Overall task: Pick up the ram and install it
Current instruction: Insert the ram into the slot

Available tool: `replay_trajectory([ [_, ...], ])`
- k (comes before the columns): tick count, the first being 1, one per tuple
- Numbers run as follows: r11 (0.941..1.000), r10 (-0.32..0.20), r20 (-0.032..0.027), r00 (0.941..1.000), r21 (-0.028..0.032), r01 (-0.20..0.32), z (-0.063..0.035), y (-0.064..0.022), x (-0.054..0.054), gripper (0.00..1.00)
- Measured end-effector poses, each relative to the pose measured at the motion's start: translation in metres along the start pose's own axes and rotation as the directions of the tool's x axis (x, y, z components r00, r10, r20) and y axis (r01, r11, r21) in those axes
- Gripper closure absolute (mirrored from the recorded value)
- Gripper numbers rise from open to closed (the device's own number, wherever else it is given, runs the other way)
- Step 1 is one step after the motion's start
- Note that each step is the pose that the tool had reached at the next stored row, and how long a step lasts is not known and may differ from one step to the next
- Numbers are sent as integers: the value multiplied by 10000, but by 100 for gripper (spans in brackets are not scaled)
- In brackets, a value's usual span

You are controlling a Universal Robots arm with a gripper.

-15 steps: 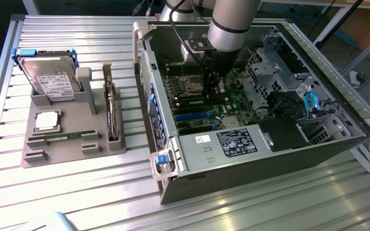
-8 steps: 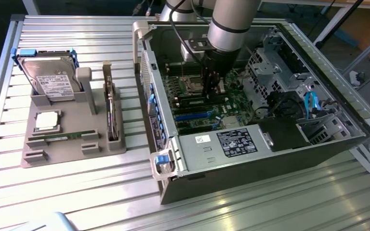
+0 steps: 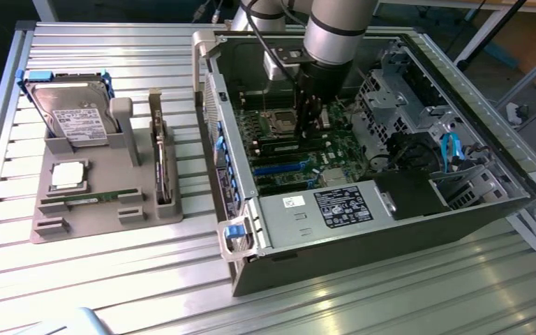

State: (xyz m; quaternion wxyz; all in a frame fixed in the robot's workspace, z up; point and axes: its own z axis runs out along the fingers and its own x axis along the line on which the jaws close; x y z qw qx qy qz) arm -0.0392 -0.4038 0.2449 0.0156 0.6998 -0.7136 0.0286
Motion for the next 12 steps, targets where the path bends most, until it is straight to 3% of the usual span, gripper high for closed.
replay_trajectory([
  [2, 10000, 0, 1, 10000, 1, 0, -10, 0, -28, 73],
  [4, 10000, 0, 1, 10000, 1, 0, -11, 0, -28, 88],
  [5, 10000, 0, 1, 10000, 1, 0, -11, 0, -28, 89],
  [12, 10000, 0, -4, 10000, 2, 0, -10, -21, -29, 89],
])
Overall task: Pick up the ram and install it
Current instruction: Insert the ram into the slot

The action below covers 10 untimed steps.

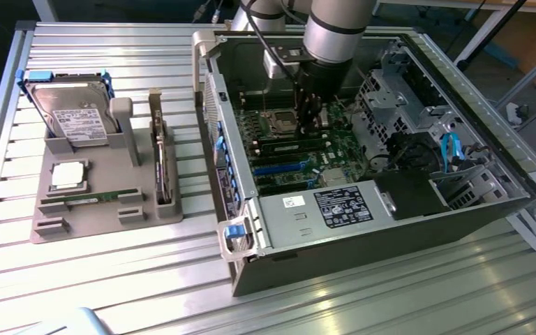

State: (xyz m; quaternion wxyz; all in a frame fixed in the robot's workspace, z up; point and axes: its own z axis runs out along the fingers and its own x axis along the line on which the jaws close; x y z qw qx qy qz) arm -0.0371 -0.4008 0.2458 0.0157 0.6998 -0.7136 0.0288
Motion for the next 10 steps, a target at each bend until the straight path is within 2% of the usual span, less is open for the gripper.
replay_trajectory([
  [1, 10000, -1, -1, 10000, -12, 1, 1, -82, -1, 89],
  [4, 10000, -4, -8, 10000, -55, 4, 7, -258, -5, 89],
  [6, 10000, -7, -41, 10000, -83, 6, 19, -423, -8, 89],
  [10, 9999, -10, -95, 10000, -122, 9, 39, -659, -14, 89],
])
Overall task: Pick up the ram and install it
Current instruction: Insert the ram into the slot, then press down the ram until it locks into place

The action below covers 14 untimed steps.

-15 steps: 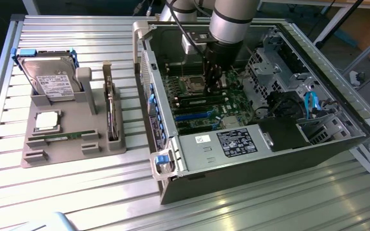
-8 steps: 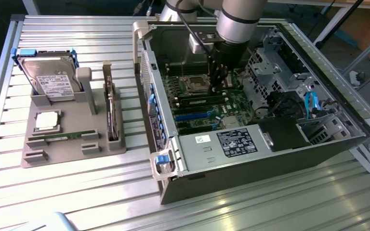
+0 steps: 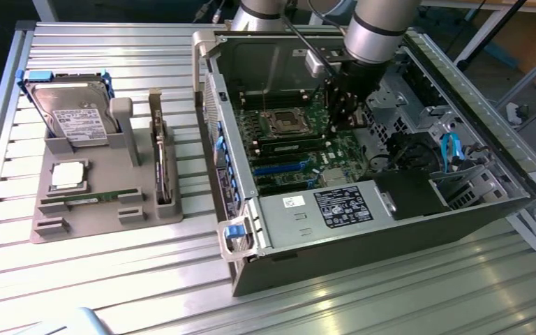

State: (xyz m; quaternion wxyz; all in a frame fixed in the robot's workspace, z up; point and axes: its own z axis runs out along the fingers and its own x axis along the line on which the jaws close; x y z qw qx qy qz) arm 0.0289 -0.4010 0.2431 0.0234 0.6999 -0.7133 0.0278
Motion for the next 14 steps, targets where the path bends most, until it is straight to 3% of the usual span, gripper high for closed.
replay_trajectory([
  [3, 10000, -3, -30, 10000, -25, 3, 10, -168, -5, 89],
  [14, 10000, -3, -32, 10000, -27, 2, 28, -166, -6, 89],
])
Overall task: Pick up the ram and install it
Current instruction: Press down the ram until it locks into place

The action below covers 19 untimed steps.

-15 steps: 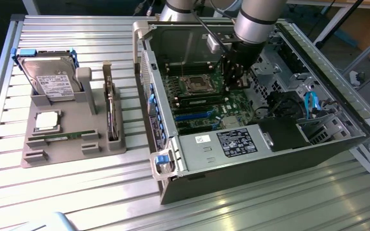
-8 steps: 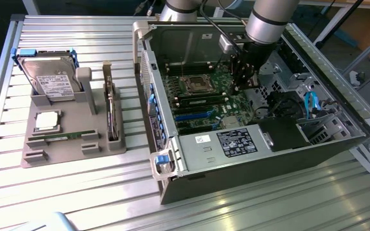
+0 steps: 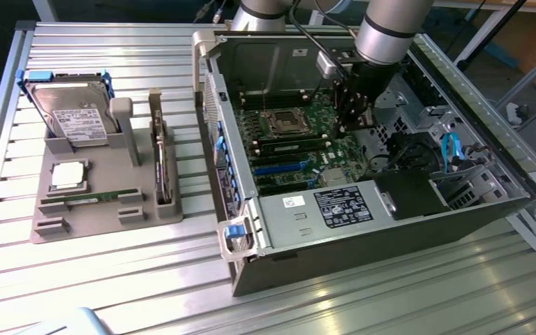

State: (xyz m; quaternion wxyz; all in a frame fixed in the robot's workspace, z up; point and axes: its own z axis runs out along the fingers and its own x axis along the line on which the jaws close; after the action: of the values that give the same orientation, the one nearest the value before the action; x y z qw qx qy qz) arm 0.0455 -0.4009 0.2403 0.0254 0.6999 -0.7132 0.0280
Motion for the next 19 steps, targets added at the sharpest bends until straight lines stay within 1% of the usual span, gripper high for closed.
replay_trajectory([
  [1, 10000, 0, 1, 10000, 0, 0, 29, 23, -5, 89],
  [2, 10000, 1, -1, 10000, 0, -1, 42, 41, -50, 89],
  [3, 10000, 0, -1, 10000, 0, 0, 39, 42, -98, 89],
  [4, 10000, -1, -4, 10000, 0, 1, 38, 41, -105, 89],
  [9, 10000, 1, -2, 10000, 2, -1, 31, 48, -105, 89],
  [12, 10000, 1, -7, 10000, 5, -1, -1, 54, -102, 89],
  [15, 10000, 1, -6, 10000, 7, -1, -5, 67, -101, 89],
  [17, 10000, 0, -8, 10000, 7, 0, -5, 92, -96, 89],
  [18, 10000, 0, -8, 10000, 5, 0, -5, 129, -93, 89],
  [19, 10000, 0, -8, 10000, 6, 0, -1, 137, -92, 89],
])
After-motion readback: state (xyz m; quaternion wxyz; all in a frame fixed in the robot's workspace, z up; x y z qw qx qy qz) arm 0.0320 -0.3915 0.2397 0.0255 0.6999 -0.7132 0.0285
